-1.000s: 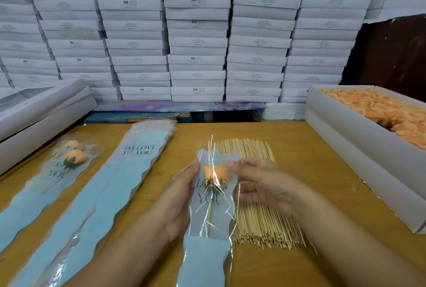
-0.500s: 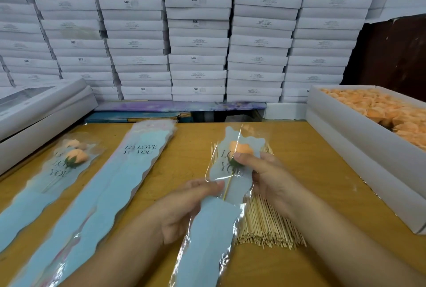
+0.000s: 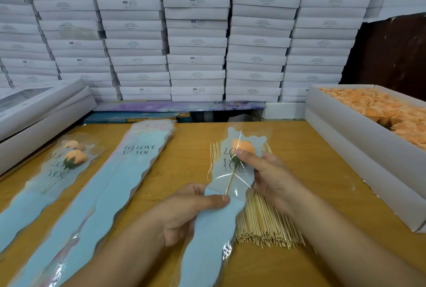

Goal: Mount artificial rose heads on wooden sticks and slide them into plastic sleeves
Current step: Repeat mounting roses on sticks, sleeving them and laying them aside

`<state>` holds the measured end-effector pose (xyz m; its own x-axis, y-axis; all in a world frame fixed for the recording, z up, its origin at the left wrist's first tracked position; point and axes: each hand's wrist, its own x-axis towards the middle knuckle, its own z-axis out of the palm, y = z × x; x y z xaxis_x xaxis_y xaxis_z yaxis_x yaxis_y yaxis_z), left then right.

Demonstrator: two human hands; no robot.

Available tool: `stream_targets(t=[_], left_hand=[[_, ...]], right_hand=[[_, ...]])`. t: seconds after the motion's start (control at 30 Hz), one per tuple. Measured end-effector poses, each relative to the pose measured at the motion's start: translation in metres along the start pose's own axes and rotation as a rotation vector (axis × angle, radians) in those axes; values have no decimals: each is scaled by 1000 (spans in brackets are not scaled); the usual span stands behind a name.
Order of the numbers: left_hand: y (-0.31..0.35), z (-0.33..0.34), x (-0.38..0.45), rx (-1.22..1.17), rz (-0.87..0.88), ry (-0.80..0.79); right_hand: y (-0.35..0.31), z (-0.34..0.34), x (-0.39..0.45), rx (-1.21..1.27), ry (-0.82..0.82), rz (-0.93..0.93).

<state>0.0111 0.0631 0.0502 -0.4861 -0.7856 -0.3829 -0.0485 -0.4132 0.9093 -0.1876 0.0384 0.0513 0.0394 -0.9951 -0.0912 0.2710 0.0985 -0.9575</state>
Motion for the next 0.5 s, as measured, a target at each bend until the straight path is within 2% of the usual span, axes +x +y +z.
stream_targets(t=[0.2, 0.37, 0.5], left_hand=[[3, 1, -1, 5, 19, 36], [1, 2, -1, 27, 7, 48], [2, 2, -1, 51, -6, 66]], right_hand=[[4, 3, -6, -13, -131, 129], [7, 5, -5, -4, -23, 109], [8, 5, -5, 2, 1, 100]])
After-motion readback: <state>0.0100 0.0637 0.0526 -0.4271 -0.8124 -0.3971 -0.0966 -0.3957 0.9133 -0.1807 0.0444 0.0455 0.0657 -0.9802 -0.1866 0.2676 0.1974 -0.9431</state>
